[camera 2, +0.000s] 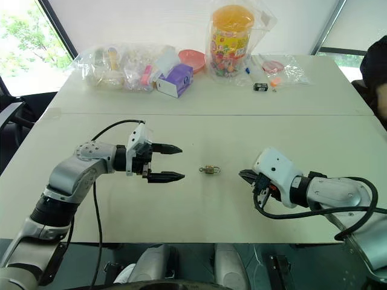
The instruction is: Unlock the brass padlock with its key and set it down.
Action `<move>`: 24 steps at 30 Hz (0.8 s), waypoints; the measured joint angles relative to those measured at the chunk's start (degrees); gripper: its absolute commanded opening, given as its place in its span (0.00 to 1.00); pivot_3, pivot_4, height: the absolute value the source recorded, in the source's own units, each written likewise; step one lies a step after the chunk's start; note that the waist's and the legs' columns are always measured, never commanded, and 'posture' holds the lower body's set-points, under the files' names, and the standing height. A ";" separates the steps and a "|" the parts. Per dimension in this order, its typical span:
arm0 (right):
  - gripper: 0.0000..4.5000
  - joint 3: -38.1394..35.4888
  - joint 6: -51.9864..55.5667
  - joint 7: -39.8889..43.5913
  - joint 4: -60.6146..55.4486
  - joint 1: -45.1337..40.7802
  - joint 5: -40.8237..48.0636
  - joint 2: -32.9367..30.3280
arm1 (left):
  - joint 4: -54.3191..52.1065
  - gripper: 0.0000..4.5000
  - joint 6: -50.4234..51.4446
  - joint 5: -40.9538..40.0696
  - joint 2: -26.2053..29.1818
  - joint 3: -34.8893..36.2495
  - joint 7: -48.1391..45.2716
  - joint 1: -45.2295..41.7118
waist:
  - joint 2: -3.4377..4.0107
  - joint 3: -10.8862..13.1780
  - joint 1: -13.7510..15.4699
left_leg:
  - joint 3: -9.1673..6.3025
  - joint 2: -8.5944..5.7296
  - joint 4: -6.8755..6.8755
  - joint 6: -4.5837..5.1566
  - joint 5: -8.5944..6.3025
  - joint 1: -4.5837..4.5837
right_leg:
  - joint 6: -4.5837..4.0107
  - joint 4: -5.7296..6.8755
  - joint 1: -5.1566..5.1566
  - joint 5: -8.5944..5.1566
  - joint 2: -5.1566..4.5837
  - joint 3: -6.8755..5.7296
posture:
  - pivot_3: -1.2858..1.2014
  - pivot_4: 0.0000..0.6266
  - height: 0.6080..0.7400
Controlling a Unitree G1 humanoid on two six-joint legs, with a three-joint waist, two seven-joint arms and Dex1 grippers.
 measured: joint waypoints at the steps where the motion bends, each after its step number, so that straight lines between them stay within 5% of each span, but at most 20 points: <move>1: 0.00 1.00 -0.45 0.34 0.58 -0.92 -0.22 -0.13 | -0.03 0.99 0.00 0.01 0.01 -0.01 0.00 0.06 | 0.00 0.00 -0.01 | 0.00 0.00 0.00 0.00 0.00 0.00 | 0.00 0.00 0.00 0.00 0.00 0.00 | 0.52 0.24 0.96; 5: 0.19 4.70 -3.15 1.92 4.51 -4.95 -1.22 -0.16 | -0.34 1.00 0.01 -0.01 0.01 -0.03 0.04 0.20 | 0.00 0.00 0.01 | 0.01 0.00 0.00 0.00 0.00 0.00 | 0.00 0.00 0.00 0.00 0.00 -0.01 | 0.52 0.24 0.96; 12: 0.99 16.59 -10.19 7.76 16.95 -13.19 -7.16 1.85 | -0.31 1.00 -0.20 0.24 -0.25 -0.18 0.06 -0.01 | 0.00 0.00 -0.17 | 0.03 0.00 0.01 0.00 0.00 0.01 | 0.00 0.00 -0.01 0.00 0.00 0.00 | 0.52 0.24 0.96; 24: 0.99 25.00 -15.46 13.89 36.69 -23.65 -11.12 11.45 | -3.18 1.00 0.10 0.33 1.90 -0.52 0.15 2.96 | 0.02 0.01 -0.04 | 0.04 0.02 0.02 0.00 0.00 -0.01 | 0.00 0.00 -0.03 0.00 -0.12 -0.01 | 0.52 0.24 0.96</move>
